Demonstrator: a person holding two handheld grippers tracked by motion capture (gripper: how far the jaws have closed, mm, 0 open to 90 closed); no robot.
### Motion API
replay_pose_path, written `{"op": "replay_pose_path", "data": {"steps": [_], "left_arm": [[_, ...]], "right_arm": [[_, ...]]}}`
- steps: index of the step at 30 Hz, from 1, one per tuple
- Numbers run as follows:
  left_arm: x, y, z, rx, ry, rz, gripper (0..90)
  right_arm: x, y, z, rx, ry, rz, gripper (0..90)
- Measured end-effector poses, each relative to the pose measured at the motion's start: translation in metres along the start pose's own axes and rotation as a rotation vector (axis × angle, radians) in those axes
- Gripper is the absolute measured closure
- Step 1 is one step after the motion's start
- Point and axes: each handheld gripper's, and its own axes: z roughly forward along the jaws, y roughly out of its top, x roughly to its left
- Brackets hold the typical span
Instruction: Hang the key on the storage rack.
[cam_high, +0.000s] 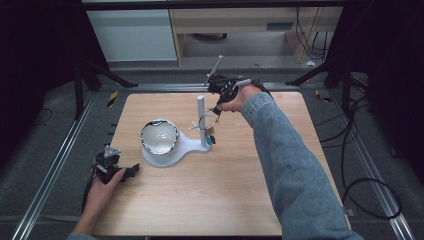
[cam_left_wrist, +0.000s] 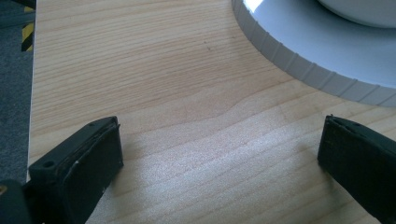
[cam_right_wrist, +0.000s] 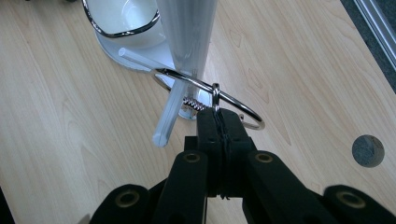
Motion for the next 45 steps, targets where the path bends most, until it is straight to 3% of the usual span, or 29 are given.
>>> {"op": "replay_pose_path", "data": {"steps": [15, 23, 27, 38, 45], "left_arm": [[0.0, 0.0, 0.0, 0.0, 0.0, 0.001, 0.0], [0.0, 0.0, 0.0, 0.0, 0.0, 0.001, 0.0], [0.0, 0.0, 0.0, 0.0, -0.001, 0.001, 0.0], [0.0, 0.0, 0.0, 0.0, -0.001, 0.001, 0.0], [0.0, 0.0, 0.0, -0.004, -0.001, -0.004, 0.0]], "right_arm": [[-0.005, 0.001, 0.005, -0.014, 0.014, -0.002, 84.6], [-0.01, -0.004, -0.001, -0.038, -0.019, 0.023, 81.0], [-0.013, -0.005, -0.004, -0.059, -0.037, 0.045, 75.0], [-0.019, -0.009, -0.012, -0.091, -0.098, 0.107, 46.8], [-0.021, -0.015, -0.017, -0.103, -0.125, 0.115, 32.3]]}}
